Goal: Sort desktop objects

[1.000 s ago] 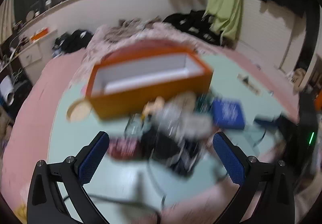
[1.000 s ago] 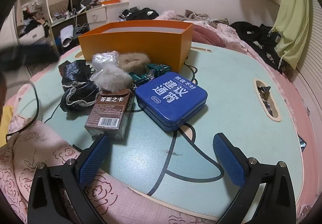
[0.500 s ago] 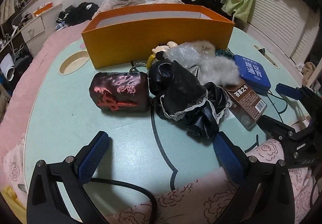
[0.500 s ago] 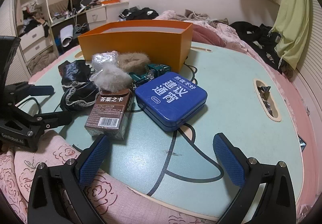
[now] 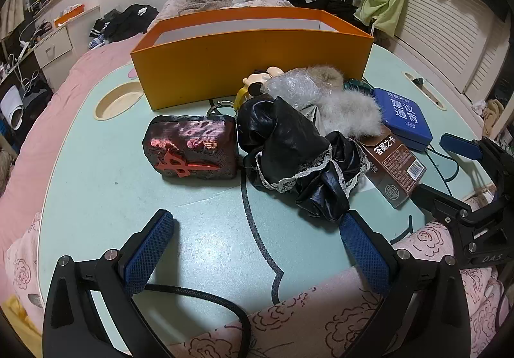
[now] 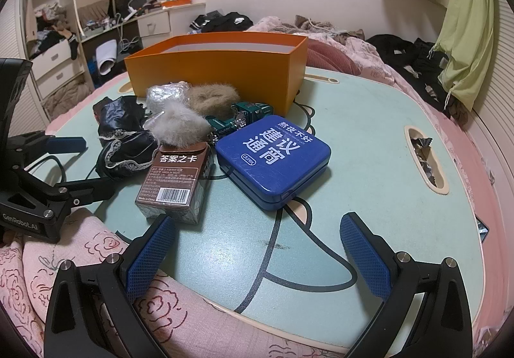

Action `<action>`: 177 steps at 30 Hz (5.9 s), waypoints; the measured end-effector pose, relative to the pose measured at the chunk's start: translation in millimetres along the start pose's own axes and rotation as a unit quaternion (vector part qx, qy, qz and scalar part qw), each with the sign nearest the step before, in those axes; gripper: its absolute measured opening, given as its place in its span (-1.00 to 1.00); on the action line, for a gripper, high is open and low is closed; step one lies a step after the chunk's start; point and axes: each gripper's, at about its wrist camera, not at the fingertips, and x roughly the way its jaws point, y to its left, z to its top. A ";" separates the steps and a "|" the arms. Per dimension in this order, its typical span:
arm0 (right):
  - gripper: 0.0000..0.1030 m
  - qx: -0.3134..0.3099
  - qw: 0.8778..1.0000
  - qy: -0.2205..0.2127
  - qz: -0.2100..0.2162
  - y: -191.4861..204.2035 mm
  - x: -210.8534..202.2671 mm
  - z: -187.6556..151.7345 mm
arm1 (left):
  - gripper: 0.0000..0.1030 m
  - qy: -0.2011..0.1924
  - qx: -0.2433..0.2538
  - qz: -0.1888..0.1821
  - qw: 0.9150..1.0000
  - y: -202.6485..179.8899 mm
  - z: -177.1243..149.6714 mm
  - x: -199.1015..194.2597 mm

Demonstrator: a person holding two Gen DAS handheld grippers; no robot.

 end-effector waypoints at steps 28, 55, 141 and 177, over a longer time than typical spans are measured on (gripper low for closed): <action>1.00 0.000 1.000 -0.001 0.001 -0.1 -0.7 -0.8 | 0.99 -0.001 0.000 0.000 1.000 -1.4 -5.3 0.0; 1.00 0.000 1.000 -0.001 0.001 -0.3 -1.0 -1.3 | 0.99 -0.018 -0.015 -0.006 1.000 7.4 -9.5 -10.4; 0.65 0.086 0.996 -0.030 0.005 -40.9 5.0 25.7 | 0.18 -0.058 -0.014 0.014 0.998 21.8 -35.2 12.3; 0.71 -0.026 0.999 -0.029 0.019 8.6 84.9 161.7 | 0.49 -0.067 -0.050 0.041 0.996 43.4 105.0 64.5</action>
